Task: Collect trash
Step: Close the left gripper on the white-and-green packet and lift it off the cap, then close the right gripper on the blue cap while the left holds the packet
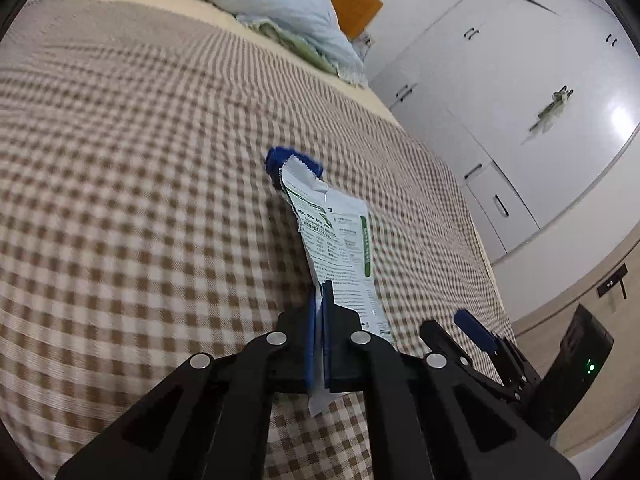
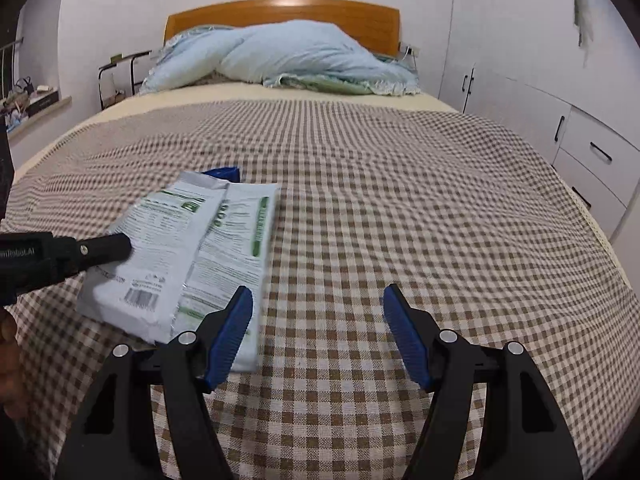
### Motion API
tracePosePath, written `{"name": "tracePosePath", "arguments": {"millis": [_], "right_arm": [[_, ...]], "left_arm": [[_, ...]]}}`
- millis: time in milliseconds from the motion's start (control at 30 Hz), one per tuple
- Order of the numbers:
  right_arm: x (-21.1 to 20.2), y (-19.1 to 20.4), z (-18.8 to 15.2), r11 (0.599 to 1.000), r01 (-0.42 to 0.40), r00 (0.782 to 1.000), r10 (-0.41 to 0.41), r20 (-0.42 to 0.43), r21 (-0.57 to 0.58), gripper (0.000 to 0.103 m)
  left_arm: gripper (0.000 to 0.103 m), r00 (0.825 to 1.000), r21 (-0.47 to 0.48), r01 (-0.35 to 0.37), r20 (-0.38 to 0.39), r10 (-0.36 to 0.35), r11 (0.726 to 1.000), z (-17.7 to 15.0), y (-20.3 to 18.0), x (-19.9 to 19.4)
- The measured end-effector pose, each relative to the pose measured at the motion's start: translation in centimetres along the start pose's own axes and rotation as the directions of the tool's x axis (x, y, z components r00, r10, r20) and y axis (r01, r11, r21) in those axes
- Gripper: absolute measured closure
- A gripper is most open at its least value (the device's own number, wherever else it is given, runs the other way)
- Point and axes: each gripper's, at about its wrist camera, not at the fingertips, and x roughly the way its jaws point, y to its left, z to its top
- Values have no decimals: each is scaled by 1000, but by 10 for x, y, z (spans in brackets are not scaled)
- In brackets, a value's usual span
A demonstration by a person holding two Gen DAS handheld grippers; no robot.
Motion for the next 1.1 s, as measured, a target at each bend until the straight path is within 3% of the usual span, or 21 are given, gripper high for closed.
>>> {"name": "tracePosePath", "arguments": {"millis": [167,433,533,733,1100], "right_arm": [[-6,4,2,1000,11,999,-11,31,-8,37],[-9,16,12,999,39,998,-38,54,-15,37],[-8,24,22,999,14,998,-12,59,-32,37],[9,50,41,990,65,996,-56,74,-123,37],[80,104,70,958,87,996,-77,48,-274,37]], "left_arm": [[103,995,39,-36,96,32,999,13,-3,-28],[103,967,28,-146,215,136,989,40,14,-61],[103,961,22,-166,227,157,986,48,16,-61],[103,949,35,-200,255,185,979,64,17,-57],[103,932,27,-254,275,237,967,87,40,-54]]}}
